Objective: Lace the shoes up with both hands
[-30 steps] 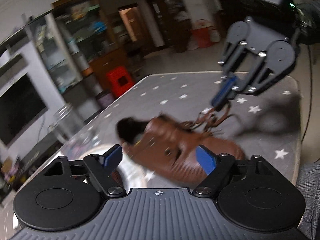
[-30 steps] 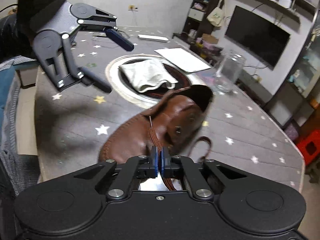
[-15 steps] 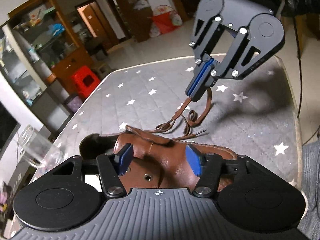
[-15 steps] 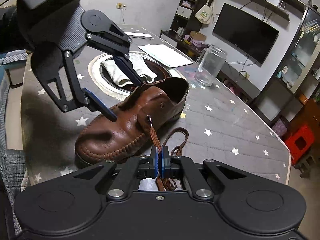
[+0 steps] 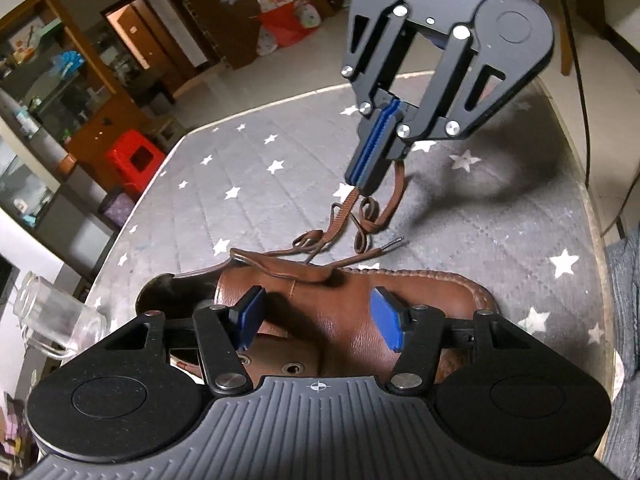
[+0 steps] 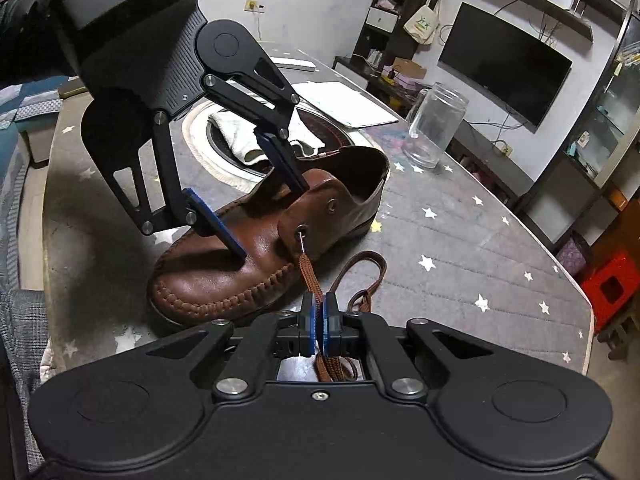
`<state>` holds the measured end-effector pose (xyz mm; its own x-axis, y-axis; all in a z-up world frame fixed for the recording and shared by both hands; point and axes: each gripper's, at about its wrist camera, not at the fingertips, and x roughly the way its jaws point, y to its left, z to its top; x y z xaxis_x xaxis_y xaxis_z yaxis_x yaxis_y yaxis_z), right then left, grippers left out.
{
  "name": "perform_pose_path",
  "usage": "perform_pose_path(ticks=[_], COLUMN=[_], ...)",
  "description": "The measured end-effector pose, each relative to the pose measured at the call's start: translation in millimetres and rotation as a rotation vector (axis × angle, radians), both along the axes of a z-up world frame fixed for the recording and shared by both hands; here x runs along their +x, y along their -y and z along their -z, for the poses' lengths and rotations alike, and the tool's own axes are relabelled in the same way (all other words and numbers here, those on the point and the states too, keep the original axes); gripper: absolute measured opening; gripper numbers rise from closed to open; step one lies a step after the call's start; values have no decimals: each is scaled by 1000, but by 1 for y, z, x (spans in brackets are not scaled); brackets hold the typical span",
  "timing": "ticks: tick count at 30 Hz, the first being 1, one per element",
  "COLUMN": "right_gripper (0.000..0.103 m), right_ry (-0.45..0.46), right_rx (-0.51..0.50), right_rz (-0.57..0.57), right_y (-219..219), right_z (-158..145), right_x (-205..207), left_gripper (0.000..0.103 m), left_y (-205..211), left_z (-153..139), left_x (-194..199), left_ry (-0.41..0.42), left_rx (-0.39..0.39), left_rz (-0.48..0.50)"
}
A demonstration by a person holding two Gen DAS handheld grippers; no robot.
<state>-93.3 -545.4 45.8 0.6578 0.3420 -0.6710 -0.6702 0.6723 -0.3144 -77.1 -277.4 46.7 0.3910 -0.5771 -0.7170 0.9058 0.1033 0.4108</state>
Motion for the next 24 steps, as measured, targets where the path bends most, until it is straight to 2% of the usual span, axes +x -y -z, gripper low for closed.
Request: perform_pose_path(ticks=[5, 8, 10, 12, 18, 24], right_gripper=[3, 3, 3, 3, 3, 3], right_ry=[-1, 2, 4, 6, 15, 19], right_rx=[0, 4, 8, 17, 35, 47], right_rz=[-15, -16, -14, -16, -28, -18], right_y=[-2, -3, -3, -4, -6, -4], right_z=[1, 1, 1, 0, 1, 2], right_x=[3, 6, 7, 9, 13, 16], left_gripper=[59, 52, 33, 26, 25, 17], left_y=[0, -2, 0, 1, 2, 5], left_z=[-3, -9, -11, -12, -13, -10], left_x=[8, 11, 11, 12, 15, 17], left_ry=[-30, -23, -5, 7, 34, 31], left_rx=[28, 33, 41, 48, 70, 60], left_rz=[26, 43, 66, 83, 137, 178])
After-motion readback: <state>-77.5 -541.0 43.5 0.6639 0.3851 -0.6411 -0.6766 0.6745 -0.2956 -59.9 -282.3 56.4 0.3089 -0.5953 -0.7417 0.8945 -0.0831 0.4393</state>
